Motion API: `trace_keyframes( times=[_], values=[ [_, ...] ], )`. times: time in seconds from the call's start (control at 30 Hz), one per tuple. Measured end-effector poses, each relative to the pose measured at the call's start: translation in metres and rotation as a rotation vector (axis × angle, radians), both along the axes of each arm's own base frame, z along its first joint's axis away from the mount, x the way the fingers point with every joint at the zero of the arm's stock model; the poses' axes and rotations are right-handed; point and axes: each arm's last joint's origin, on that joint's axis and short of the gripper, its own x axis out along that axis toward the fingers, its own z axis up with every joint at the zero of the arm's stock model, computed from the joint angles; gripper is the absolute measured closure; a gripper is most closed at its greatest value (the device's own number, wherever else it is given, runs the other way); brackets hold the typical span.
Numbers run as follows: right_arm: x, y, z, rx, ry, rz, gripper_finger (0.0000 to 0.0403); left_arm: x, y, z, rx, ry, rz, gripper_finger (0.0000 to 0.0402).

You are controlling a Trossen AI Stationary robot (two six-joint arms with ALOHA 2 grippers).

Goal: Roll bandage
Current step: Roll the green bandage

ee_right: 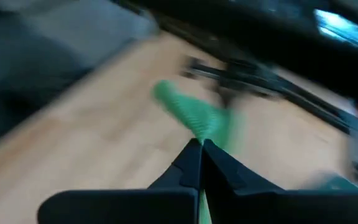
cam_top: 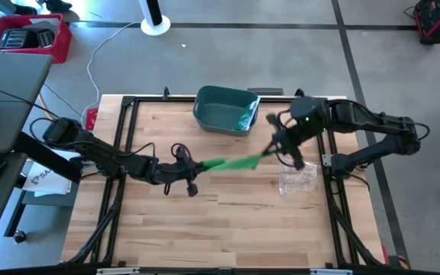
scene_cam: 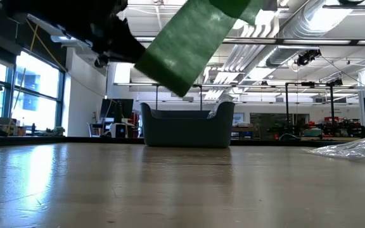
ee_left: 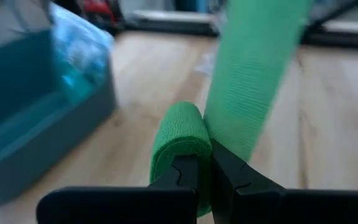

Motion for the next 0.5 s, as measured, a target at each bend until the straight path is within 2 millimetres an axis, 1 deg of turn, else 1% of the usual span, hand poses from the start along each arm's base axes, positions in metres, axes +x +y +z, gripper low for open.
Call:
trace_keyframes(
  times=[0.1,0.2,0.37,0.5],
  values=[
    [-0.002,0.014,-0.002,0.096,0.031,0.191,0.0403,0.003,0.000,0.010,0.029,-0.096,0.026,0.0398],
    [0.002,0.029,-0.009,0.161,0.091,0.298,0.0403,0.007,0.000,0.024,0.050,-0.217,0.018,0.0398],
    [0.015,0.052,-0.025,0.186,0.184,0.418,0.0403,0.008,0.000,0.040,0.081,-0.360,0.041,0.0398],
    [0.023,0.067,-0.035,0.186,0.237,0.465,0.0403,0.007,0.003,0.042,0.114,-0.362,0.116,0.0398]
  ],
)
